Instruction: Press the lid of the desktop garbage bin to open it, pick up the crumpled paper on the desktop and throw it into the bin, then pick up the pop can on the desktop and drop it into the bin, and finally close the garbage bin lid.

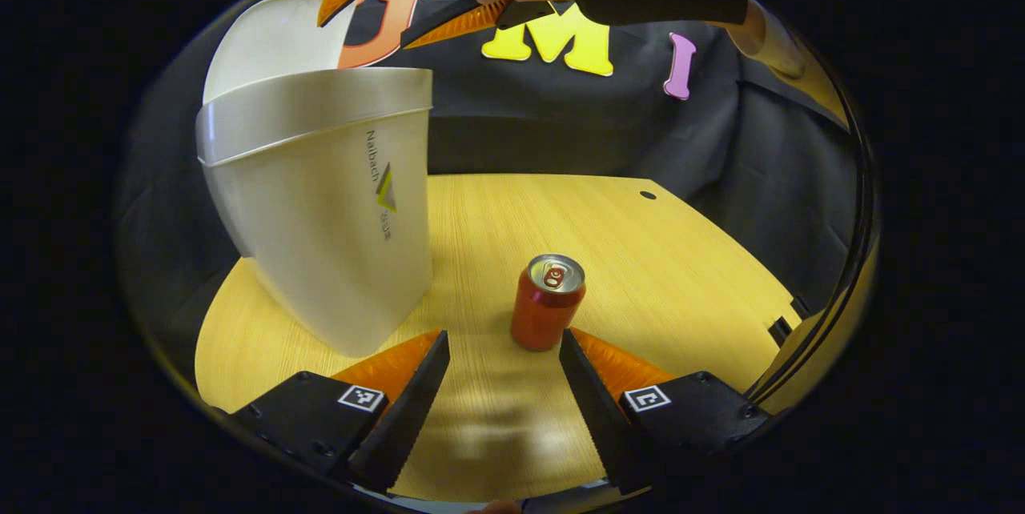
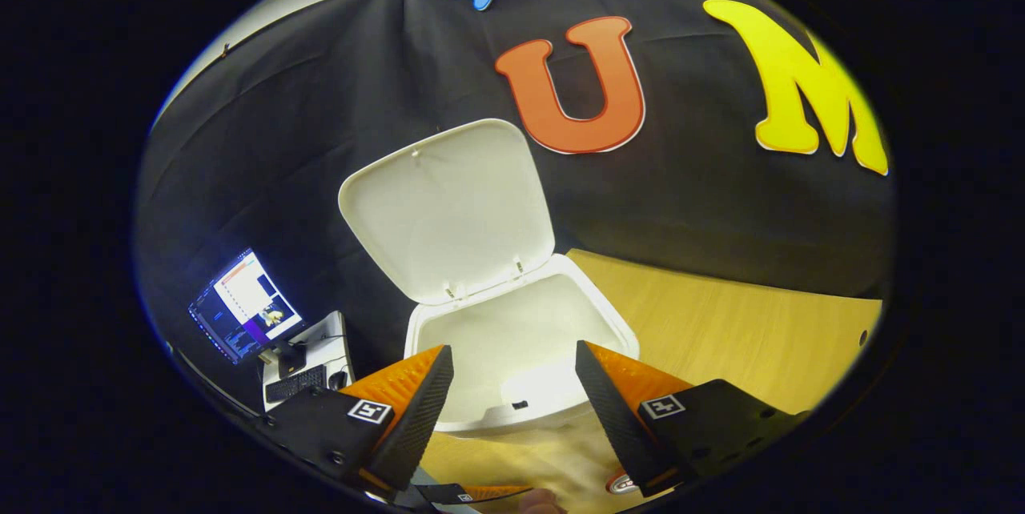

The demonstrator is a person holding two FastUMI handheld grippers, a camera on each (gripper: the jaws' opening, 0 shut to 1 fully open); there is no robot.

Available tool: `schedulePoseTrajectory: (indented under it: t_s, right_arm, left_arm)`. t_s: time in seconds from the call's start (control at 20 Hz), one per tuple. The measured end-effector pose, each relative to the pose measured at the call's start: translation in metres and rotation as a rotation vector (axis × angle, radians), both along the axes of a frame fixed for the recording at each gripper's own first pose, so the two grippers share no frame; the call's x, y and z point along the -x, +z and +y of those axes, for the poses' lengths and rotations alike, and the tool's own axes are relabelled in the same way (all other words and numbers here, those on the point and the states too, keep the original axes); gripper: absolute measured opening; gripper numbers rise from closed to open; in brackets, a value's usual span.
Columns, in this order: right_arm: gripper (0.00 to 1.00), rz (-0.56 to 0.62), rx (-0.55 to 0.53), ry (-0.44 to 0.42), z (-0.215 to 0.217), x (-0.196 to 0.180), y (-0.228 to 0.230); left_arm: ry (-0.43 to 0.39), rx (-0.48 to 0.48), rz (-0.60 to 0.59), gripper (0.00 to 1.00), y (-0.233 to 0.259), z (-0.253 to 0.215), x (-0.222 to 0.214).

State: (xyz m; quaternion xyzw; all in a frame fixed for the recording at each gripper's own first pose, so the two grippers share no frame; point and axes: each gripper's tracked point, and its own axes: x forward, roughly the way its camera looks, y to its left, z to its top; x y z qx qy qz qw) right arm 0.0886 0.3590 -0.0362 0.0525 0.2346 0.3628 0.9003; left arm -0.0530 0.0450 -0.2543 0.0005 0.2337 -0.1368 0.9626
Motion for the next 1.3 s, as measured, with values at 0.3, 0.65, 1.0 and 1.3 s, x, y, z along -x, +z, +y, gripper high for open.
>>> schedulePoseTrajectory:
  t_s: [0.3, 0.65, 1.0, 1.3]
  right_arm:
    - [0.96, 0.044, -0.038, -0.108, -0.092, -0.004, -0.016]
    - [0.96, 0.087, -0.008, -0.342, -0.234, -0.005, -0.058]
    - [0.96, 0.185, 0.039, -0.481, -0.321, 0.036, -0.112]
    - [0.96, 0.243, 0.079, -0.523, -0.341, 0.048, -0.138]
  left_arm:
    - [-0.034, -0.02, 0.027, 0.93, -0.017, -0.026, -0.006]
    - [-0.072, -0.063, 0.026, 0.93, -0.031, -0.048, -0.025]
    - [-0.061, -0.031, 0.073, 0.93, -0.049, -0.057, -0.048]
    - [-0.046, -0.031, 0.083, 0.93, -0.064, -0.057, -0.076]
